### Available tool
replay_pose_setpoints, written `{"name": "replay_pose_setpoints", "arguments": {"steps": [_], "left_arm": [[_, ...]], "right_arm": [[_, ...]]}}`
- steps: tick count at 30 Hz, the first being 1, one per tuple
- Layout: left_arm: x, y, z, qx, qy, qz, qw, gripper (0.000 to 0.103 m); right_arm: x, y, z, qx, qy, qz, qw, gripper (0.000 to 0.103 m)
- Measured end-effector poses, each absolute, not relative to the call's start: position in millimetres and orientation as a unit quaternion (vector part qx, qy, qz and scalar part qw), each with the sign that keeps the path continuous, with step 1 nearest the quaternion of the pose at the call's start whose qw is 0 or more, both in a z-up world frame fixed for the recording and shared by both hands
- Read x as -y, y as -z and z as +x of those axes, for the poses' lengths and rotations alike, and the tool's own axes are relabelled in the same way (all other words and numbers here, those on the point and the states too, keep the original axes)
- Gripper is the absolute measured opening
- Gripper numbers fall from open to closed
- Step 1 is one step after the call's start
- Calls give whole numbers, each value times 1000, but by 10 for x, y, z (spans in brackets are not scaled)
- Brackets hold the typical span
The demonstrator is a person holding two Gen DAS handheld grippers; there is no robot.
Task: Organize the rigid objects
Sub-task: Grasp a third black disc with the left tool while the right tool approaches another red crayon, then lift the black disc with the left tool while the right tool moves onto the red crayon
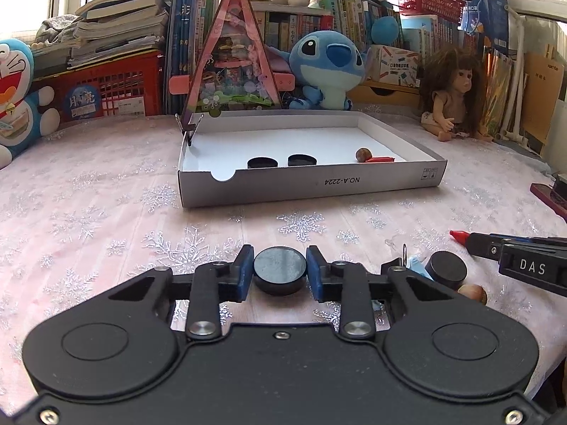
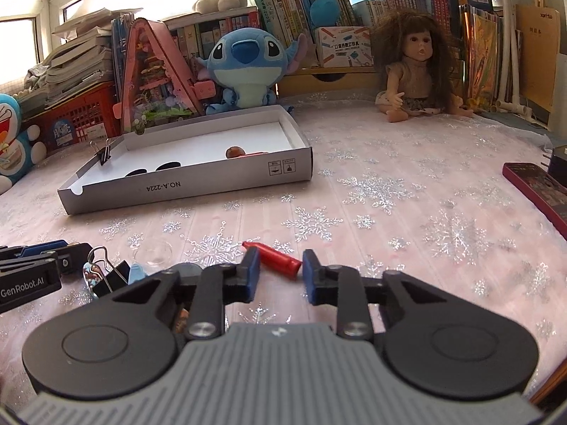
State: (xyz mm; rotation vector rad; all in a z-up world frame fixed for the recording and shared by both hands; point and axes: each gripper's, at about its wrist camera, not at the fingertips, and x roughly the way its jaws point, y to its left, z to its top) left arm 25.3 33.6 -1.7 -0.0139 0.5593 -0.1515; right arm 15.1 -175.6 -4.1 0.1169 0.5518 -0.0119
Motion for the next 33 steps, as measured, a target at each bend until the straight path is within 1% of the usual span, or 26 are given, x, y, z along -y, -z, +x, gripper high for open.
{"name": "replay_pose_setpoints", "arguments": {"steps": [5,6,7,8,9,10,14,17,20,21,23,24,27,28,29,30,31,33], "left_arm": [[-374,-84,271,-265,72,-13,961,30],[-380,-99,275,-264,71,-13,962,30],[-385,-110,275,-264,71,-14,962,30],[-390,-115,274,-263,70,-14,962,30],[-396,-118,273,-263,69,-13,962,30],[-401,-116,276,-264,68,-13,962,30],[-421,-86,307,-270,60,-18,961,30],[-432,-79,317,-274,60,-24,960,30],[-420,-86,312,-271,60,-19,961,30],[-419,-91,311,-270,59,-19,961,30],[-425,-96,308,-268,57,-21,961,30],[-428,-99,314,-268,56,-22,962,30],[-426,-98,328,-269,54,-24,961,30],[-423,-101,326,-269,54,-24,961,30],[-422,-104,321,-268,55,-24,961,30],[-420,-108,316,-267,57,-23,962,30],[-418,-110,311,-266,58,-21,962,30],[-419,-105,300,-267,57,-20,962,30]], "right_arm": [[1810,-30,202,-269,-1,59,961,25],[1822,-33,210,-271,-1,57,961,30],[1846,-37,213,-273,-1,57,960,33],[1876,-42,205,-275,-7,55,960,33],[1897,-42,190,-277,-17,52,959,39],[1919,-41,160,-278,-25,45,959,47],[1951,-2,119,-288,-23,-6,957,47],[2040,28,190,-297,-4,-14,955,47],[2096,41,217,-288,12,-25,957,49],[2105,30,202,-281,7,-25,959,49],[2130,-9,146,-272,-12,-8,962,53],[2128,-28,117,-270,-20,3,963,56],[2067,-60,55,-271,-28,25,962,57],[2032,-58,44,-276,-32,29,960,54],[2005,-52,37,-280,-41,33,958,46],[1978,-42,40,-287,-53,35,956,34],[1949,-28,52,-293,-64,31,953,27],[1920,-1,97,-297,-62,20,953,22]]}}
